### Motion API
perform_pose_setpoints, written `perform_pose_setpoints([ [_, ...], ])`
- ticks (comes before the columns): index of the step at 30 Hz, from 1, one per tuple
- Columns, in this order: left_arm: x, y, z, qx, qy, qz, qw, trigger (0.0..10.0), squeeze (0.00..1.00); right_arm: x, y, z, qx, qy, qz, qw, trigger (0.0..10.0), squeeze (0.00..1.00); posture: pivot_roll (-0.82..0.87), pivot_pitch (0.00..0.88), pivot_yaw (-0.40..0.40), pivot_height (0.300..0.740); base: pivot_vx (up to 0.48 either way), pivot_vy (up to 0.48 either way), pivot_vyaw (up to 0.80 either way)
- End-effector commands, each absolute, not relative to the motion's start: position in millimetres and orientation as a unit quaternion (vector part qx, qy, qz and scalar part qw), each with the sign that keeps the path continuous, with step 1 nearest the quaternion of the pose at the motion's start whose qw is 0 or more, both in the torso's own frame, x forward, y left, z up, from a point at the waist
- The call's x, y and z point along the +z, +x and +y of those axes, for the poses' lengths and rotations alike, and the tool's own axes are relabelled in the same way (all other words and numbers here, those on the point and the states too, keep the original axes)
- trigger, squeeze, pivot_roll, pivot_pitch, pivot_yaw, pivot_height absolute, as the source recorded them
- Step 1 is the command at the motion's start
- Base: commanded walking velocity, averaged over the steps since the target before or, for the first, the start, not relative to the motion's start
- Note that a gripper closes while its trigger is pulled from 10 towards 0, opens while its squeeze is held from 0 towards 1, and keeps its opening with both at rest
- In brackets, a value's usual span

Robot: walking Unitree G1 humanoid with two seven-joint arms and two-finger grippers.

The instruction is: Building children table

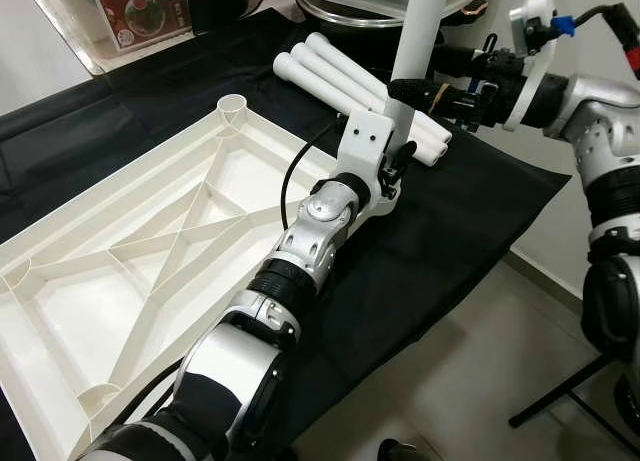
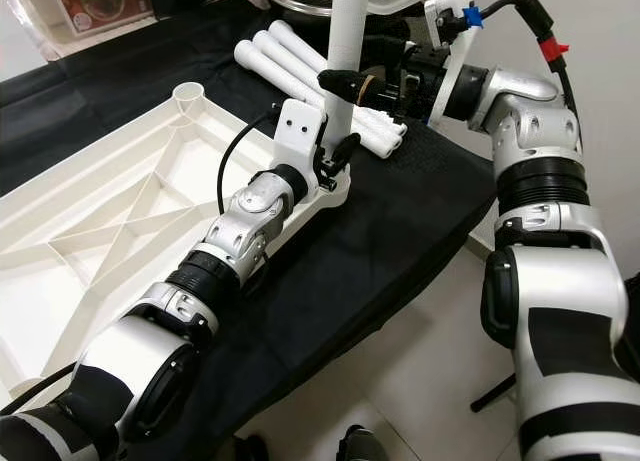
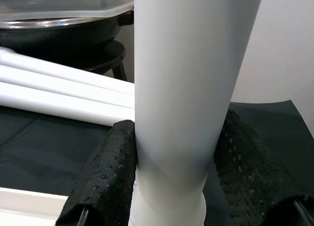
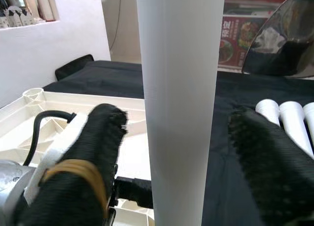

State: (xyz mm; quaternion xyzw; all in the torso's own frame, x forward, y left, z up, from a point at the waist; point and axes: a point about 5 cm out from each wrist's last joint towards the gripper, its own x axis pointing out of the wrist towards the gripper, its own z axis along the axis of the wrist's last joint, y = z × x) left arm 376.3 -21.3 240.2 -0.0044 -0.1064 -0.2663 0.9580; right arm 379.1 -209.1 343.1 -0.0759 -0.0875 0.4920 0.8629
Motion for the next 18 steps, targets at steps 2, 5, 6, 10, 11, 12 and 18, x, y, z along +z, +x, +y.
perform_pose_setpoints([
  [2,221.0,368.0,-32.2,-0.279,-0.013,-0.075,0.957,10.0,0.0,347.8,379.3,-205.9,0.498,-0.093,-0.093,0.857,0.0,0.0,-0.04,0.197,0.048,0.74,0.0,0.0,0.0],
  [5,221.3,367.7,-32.2,-0.28,-0.013,-0.075,0.957,10.0,0.0,348.5,379.9,-207.5,0.492,-0.101,-0.093,0.86,0.0,0.0,-0.04,0.196,0.05,0.74,0.0,0.0,0.0],
  [6,221.3,367.7,-32.2,-0.28,-0.013,-0.075,0.957,10.0,0.0,348.5,379.9,-207.5,0.492,-0.101,-0.093,0.86,0.0,0.0,-0.04,0.196,0.05,0.74,0.0,0.0,0.0],
  [10,221.5,367.6,-32.2,-0.28,-0.014,-0.075,0.957,10.0,0.0,348.8,379.8,-207.4,0.492,-0.105,-0.094,0.859,0.0,0.0,-0.05,0.196,0.05,0.74,0.0,0.0,0.0],
  [11,221.8,367.7,-32.2,-0.281,-0.013,-0.076,0.957,10.0,0.0,348.8,380.0,-206.9,0.492,-0.105,-0.095,0.859,0.0,0.0,-0.05,0.195,0.049,0.74,0.0,0.0,0.0],
  [12,221.8,367.7,-32.2,-0.281,-0.013,-0.076,0.957,10.0,0.0,348.8,380.0,-206.9,0.492,-0.105,-0.095,0.859,0.0,0.0,-0.05,0.195,0.049,0.74,0.0,0.0,0.0],
  [18,222.0,368.1,-31.8,-0.279,-0.01,-0.076,0.957,10.0,0.0,346.9,381.8,-205.5,0.485,-0.108,-0.097,0.863,0.0,0.0,-0.05,0.198,0.048,0.74,0.0,0.0,0.0],
])
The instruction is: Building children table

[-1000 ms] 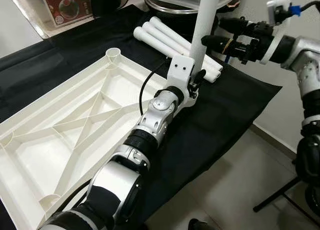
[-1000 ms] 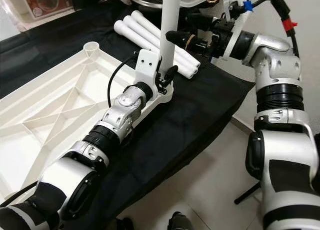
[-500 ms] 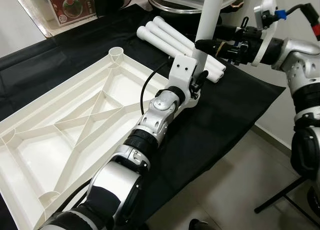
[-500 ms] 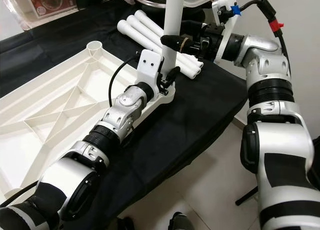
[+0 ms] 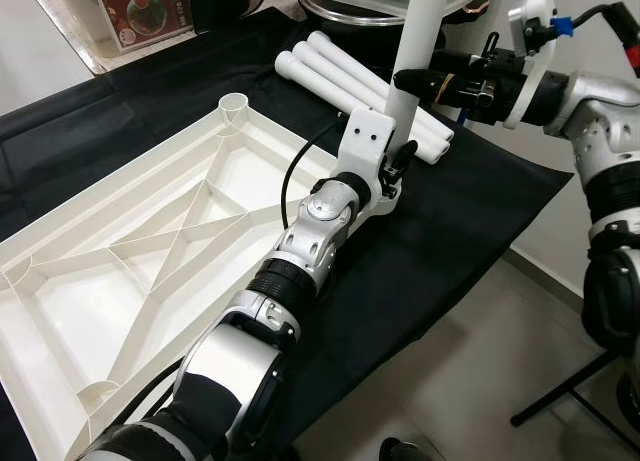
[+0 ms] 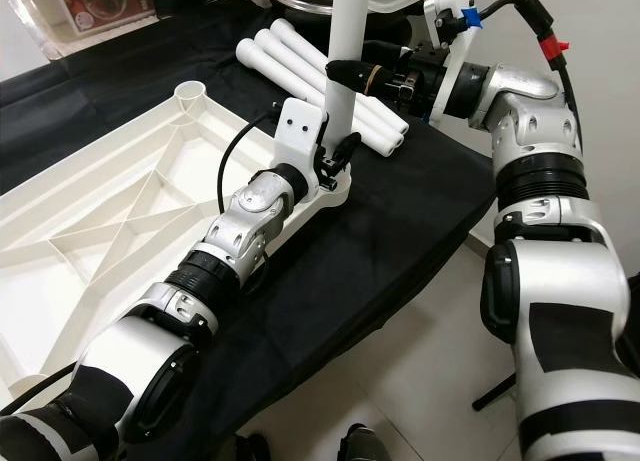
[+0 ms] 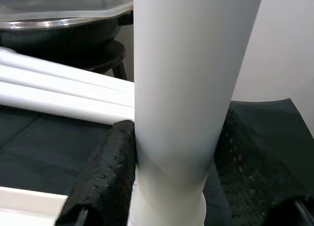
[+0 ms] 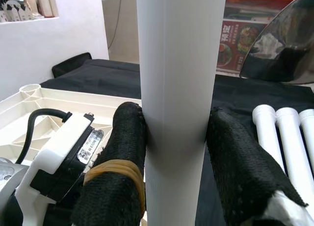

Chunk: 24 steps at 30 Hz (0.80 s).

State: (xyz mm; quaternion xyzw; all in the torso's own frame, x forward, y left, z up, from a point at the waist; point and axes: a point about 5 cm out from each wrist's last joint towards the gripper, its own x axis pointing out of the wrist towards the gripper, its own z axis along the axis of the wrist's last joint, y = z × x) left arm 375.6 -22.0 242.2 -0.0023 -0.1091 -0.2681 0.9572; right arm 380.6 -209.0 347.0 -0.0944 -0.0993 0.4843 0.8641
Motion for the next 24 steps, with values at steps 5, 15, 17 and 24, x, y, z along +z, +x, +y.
perform_pose_setpoints([
  [5,224,370,-27,-0.274,-0.018,-0.078,0.958,10.0,1.0,344,388,-206,0.433,-0.115,-0.099,0.888,0.0,0.0,-0.05,0.2,0.048,0.74,0.0,0.0,0.0],
  [15,240,380,18,-0.224,-0.014,-0.113,0.968,10.0,1.0,335,396,-194,0.374,-0.125,-0.09,0.915,0.0,0.0,-0.04,0.198,0.046,0.74,0.0,0.0,0.0],
  [17,240,380,21,-0.221,-0.015,-0.115,0.968,10.0,1.0,334,397,-192,0.37,-0.127,-0.089,0.916,0.0,0.0,-0.04,0.198,0.045,0.74,0.0,0.0,0.0],
  [24,231,378,37,-0.202,-0.008,-0.11,0.973,10.0,0.0,326,403,-181,0.317,-0.149,-0.07,0.934,0.0,0.0,-0.05,0.196,0.039,0.74,0.0,0.0,0.0],
])
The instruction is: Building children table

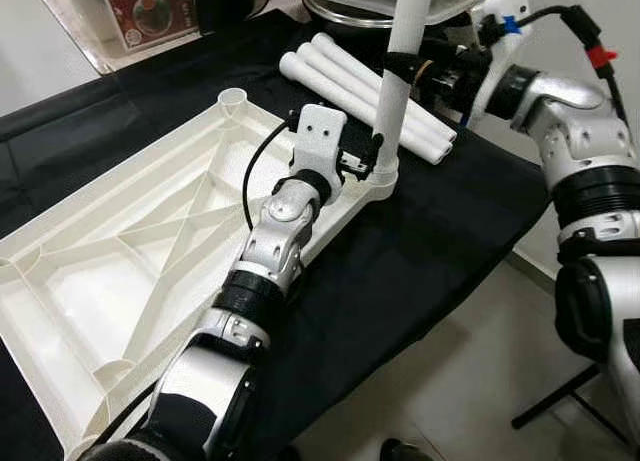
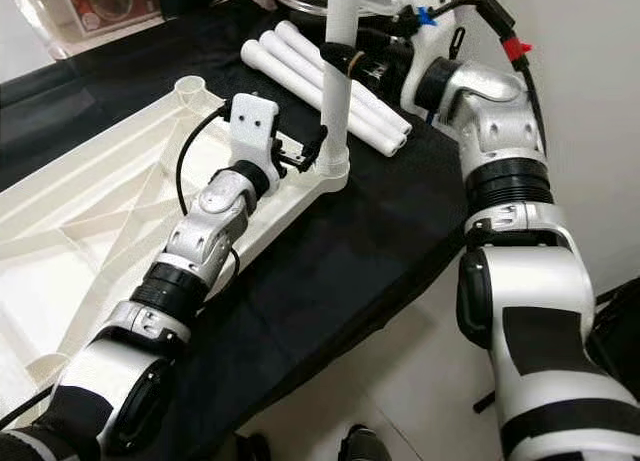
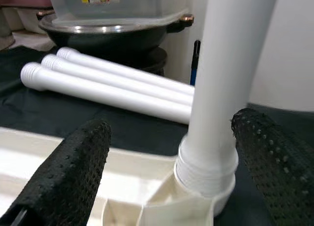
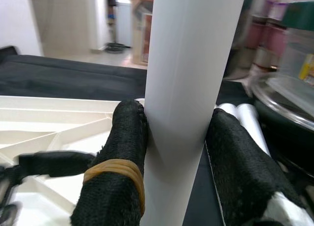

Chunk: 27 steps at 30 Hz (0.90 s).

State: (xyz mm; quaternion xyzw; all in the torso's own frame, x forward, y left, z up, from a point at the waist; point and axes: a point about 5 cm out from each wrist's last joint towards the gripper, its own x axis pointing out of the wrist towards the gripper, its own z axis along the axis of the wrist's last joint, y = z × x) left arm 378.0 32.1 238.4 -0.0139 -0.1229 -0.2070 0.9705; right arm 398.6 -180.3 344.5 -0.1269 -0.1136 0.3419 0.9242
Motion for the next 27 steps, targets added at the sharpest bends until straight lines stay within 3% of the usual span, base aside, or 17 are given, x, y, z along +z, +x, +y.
perform_pose_setpoints([
  [1,229,377,39,-0.199,-0.008,-0.108,0.974,10.0,0.0,321,404,-178,0.309,-0.157,-0.064,0.936,0.0,0.0,-0.05,0.196,0.038,0.74,0.0,0.0,0.0],
  [27,208,365,48,-0.19,0.01,-0.077,0.979,10.0,0.0,276,396,-143,0.187,-0.113,-0.004,0.976,0.0,0.0,-0.06,0.188,0.032,0.74,0.0,0.0,0.0],
])
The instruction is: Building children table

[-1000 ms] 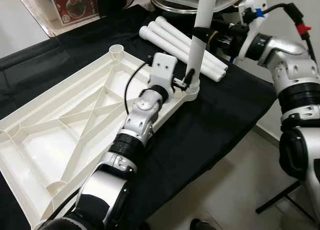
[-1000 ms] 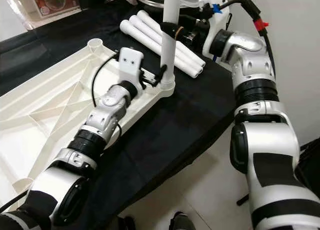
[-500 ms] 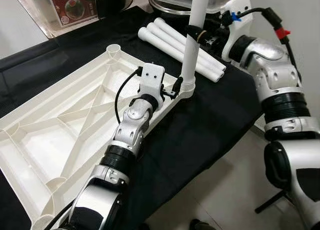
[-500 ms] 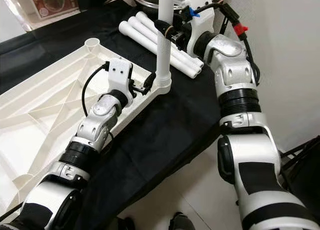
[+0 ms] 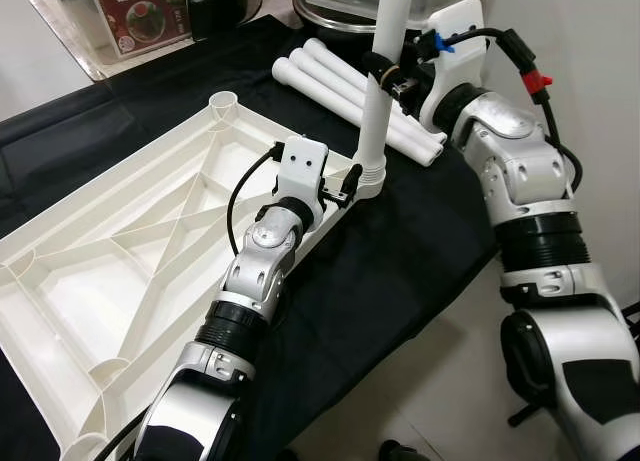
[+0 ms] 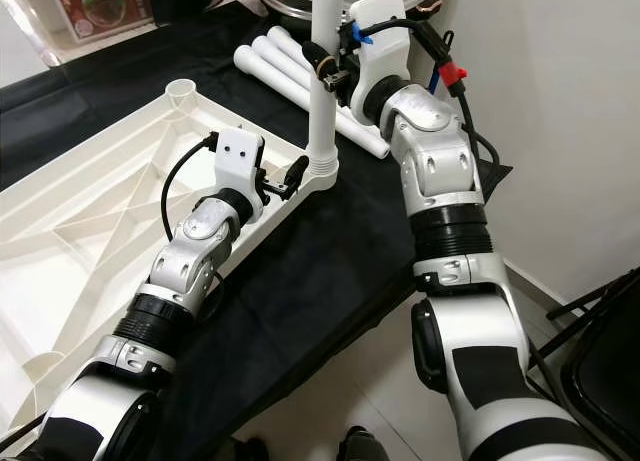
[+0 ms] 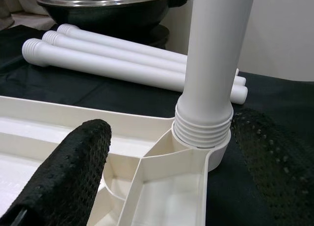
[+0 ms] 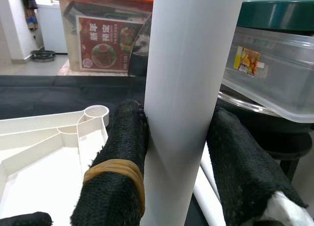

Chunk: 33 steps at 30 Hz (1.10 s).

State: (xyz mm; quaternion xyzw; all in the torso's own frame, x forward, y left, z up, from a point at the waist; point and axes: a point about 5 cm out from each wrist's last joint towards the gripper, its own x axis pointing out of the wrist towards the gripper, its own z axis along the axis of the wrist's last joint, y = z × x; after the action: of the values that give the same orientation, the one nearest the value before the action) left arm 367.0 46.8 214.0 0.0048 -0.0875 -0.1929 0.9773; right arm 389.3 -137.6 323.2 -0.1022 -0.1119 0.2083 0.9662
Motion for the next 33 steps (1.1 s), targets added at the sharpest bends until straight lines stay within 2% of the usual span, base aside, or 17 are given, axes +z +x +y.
perform_pose_setpoints([
  [1,208,365,48,-0.191,0.01,-0.077,0.978,10.0,0.0,276,396,-143,0.185,-0.112,-0.004,0.976,0.0,0.0,-0.06,0.186,0.031,0.74,0.0,0.0,0.0],
  [6,207,363,47,-0.192,0.01,-0.075,0.978,10.0,0.0,276,393,-142,0.177,-0.112,-0.005,0.978,0.2,0.0,-0.07,0.181,0.027,0.74,0.0,0.0,0.0],
  [7,207,363,47,-0.192,0.009,-0.075,0.979,10.0,0.0,277,391,-143,0.171,-0.112,-0.006,0.979,10.0,0.0,-0.07,0.18,0.027,0.74,0.0,0.0,0.0],
  [12,206,362,47,-0.193,0.009,-0.075,0.978,10.0,0.0,278,390,-145,0.161,-0.117,-0.011,0.98,10.0,0.01,-0.07,0.177,0.027,0.74,0.0,0.0,0.0],
  [13,206,362,46,-0.194,0.009,-0.075,0.978,10.0,0.0,279,390,-146,0.159,-0.119,-0.014,0.98,10.0,0.93,-0.07,0.175,0.027,0.74,0.0,0.0,0.0],
  [14,206,362,46,-0.194,0.008,-0.075,0.978,10.0,0.0,279,389,-147,0.158,-0.12,-0.015,0.98,10.0,0.93,-0.07,0.175,0.027,0.74,0.0,0.0,0.0],
  [15,206,362,46,-0.194,0.008,-0.075,0.978,10.0,0.0,280,389,-147,0.154,-0.119,-0.017,0.981,10.0,1.0,-0.07,0.175,0.027,0.74,0.0,0.0,0.0],
  [25,207,361,46,-0.195,0.009,-0.075,0.978,10.0,0.0,282,385,-149,0.143,-0.108,-0.018,0.984,10.0,1.0,-0.07,0.178,0.028,0.74,0.0,0.0,0.0],
  [31,207,359,45,-0.196,0.009,-0.076,0.978,10.0,0.0,286,380,-142,0.169,-0.093,-0.046,0.98,10.0,1.0,-0.07,0.171,0.03,0.74,0.0,0.0,0.0],
  [33,205,358,47,-0.193,0.01,-0.075,0.978,10.0,0.0,286,373,-143,0.203,-0.078,-0.057,0.974,10.0,1.0,-0.07,0.162,0.023,0.74,0.0,0.0,0.0],
])
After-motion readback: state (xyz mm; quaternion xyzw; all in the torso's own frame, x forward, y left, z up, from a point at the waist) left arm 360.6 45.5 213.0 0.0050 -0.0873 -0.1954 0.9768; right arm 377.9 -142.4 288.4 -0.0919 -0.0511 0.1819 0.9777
